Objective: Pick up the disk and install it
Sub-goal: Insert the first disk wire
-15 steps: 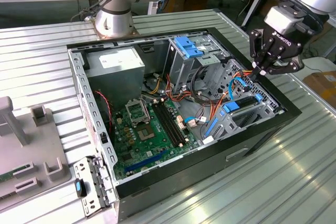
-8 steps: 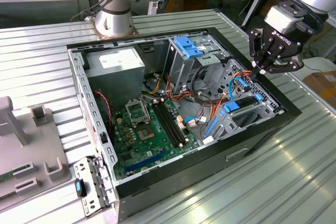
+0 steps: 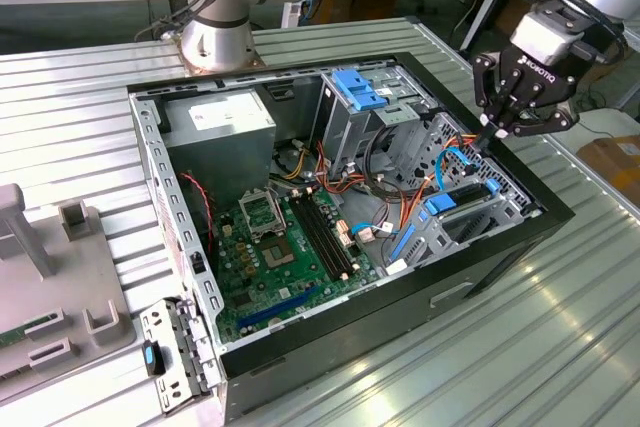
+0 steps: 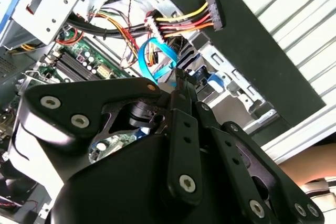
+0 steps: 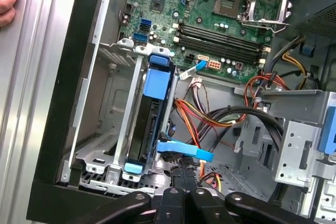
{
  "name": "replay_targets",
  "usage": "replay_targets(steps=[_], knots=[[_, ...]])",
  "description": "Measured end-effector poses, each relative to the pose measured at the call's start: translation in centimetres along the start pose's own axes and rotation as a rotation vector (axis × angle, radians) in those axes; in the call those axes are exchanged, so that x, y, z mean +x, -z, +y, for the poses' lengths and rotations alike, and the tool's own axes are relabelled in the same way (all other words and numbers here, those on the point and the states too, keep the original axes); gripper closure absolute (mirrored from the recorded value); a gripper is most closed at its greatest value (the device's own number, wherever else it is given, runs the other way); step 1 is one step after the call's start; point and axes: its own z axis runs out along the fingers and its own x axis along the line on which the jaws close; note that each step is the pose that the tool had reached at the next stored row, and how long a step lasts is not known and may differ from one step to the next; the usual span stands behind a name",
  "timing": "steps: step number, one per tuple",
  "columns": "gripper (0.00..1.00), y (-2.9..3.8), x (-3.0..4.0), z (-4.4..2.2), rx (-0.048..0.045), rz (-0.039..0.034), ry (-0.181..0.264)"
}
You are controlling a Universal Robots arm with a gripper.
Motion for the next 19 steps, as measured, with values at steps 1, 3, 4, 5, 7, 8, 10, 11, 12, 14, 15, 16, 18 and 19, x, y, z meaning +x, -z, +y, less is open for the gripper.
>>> replay_targets(steps=[1,3,4,5,7,8,10,11,12,14,15,16,18,19], knots=[[0.89,-0.01,0.11,-0.54,-0.0002,-0.0002,0.004],[0.89,-0.04,0.26,-1.31,-0.0005,-0.0003,0.018],[0.89,-0.07,0.33,-1.62,-0.0011,-0.0002,0.031],[0.89,-0.13,0.43,-2.09,-0.0019,-0.0003,0.056],[0.89,-0.13,0.46,-2.29,-0.0025,-0.0001,0.072],[0.89,-0.13,0.47,-2.29,-0.0025,-0.0001,0.072],[0.89,-0.13,0.47,-2.30,-0.0025,-0.0001,0.072],[0.89,-0.13,0.47,-2.30,-0.0025,-0.0002,0.072],[0.89,-0.13,0.47,-2.30,-0.0026,-0.0001,0.072],[0.71,-0.13,0.47,-2.30,-0.0026,-0.0002,0.072],[0.71,-0.13,0.47,-2.30,-0.0025,-0.0002,0.072],[0.64,-0.13,0.47,-2.31,-0.0025,-0.0001,0.072],[0.64,-0.13,0.47,-2.36,-0.0027,-0.0001,0.078],[0.64,-0.15,0.46,-2.37,-0.0029,-0.0001,0.084]])
